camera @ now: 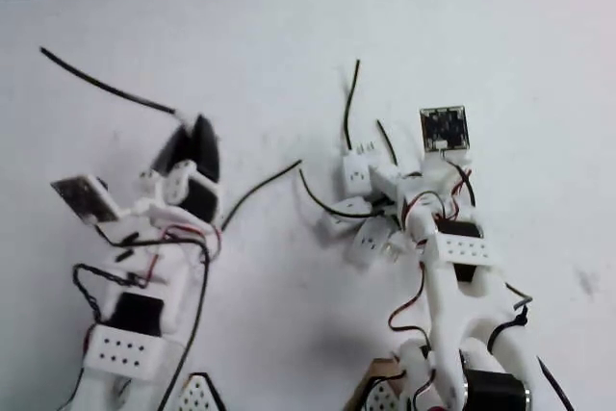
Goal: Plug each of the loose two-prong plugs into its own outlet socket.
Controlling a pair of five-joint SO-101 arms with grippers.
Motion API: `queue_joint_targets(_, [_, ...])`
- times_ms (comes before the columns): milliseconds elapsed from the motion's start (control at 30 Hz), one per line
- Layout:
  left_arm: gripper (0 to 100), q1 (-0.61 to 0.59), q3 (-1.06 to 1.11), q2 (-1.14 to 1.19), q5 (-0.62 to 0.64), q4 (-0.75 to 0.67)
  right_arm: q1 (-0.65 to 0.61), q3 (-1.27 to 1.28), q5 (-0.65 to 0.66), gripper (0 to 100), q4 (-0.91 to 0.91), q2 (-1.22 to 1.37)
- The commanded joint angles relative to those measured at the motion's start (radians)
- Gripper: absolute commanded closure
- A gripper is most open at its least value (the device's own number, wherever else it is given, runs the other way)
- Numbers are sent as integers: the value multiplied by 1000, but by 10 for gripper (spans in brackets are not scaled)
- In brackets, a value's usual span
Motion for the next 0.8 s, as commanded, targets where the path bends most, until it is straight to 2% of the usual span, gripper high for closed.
queue_joint_targets(0, [976, 48, 71, -21, 169, -325, -10, -25, 0, 878, -1, 2])
queue_joint_targets(67, [976, 53, 101, -13, 262, -446, -21, -23, -2, 878, 2, 2])
queue_joint_targets(300, [976, 44, 100, -21, 634, -465, -85, -31, 11, 878, 73, -99])
queue_joint_targets(467, [976, 42, 100, -21, 873, -612, -170, -176, 137, 878, 394, -294])
queue_joint_targets(633, [976, 48, 100, -19, 902, -651, -314, -463, 147, 878, 713, -346])
queue_joint_targets(767, [976, 51, 100, -15, 904, -649, -432, -675, 147, 879, 820, -344])
